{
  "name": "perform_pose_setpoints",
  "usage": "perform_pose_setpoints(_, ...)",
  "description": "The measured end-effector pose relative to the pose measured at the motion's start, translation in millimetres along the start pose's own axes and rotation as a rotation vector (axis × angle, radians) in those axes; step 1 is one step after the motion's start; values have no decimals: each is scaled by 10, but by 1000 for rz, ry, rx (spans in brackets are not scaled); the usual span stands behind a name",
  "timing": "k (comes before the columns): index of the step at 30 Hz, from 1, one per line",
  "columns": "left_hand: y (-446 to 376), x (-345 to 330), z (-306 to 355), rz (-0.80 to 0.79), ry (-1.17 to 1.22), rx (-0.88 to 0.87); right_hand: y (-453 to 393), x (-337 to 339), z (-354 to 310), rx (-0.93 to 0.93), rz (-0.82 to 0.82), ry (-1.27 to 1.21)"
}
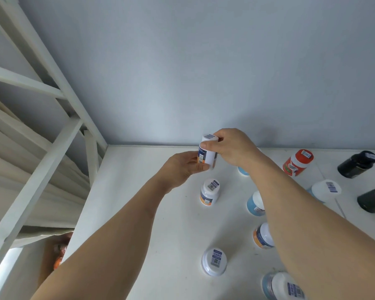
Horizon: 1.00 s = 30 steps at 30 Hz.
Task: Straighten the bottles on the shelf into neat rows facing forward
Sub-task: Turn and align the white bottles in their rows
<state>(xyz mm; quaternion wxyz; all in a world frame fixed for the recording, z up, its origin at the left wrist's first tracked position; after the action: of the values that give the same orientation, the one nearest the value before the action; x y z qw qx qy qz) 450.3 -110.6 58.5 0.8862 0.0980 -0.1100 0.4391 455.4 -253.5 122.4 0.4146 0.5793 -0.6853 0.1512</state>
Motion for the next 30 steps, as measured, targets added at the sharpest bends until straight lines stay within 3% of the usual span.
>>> perform_pose_setpoints(10,-65,61,-26,32,26,-1,6,32,-44,-2,34,-2)
perform_pose_setpoints(14,-137,181,-130,128,-382,19,-42,-18,60,-16,46,-90)
perform_pose_setpoints(19,-144,95,-102,12,-809,-27,-114,-221,250,-78,41,-89)
perform_pose_setpoints(30,-92,-9,91,12,-988,-154,-136,-355,292,-56,2,1)
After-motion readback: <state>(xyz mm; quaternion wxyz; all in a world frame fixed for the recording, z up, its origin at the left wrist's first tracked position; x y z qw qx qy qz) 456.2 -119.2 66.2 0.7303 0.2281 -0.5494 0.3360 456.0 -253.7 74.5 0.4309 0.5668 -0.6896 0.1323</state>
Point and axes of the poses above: each hand's wrist, its own y-axis away from the middle knuckle, its own x-axis out of the back of the hand, z = x × y, the point moved 9 cm from there along -y, towards the middle knuckle, and after that the axes turned 13 degrees about -x, right-handed, at the moved point
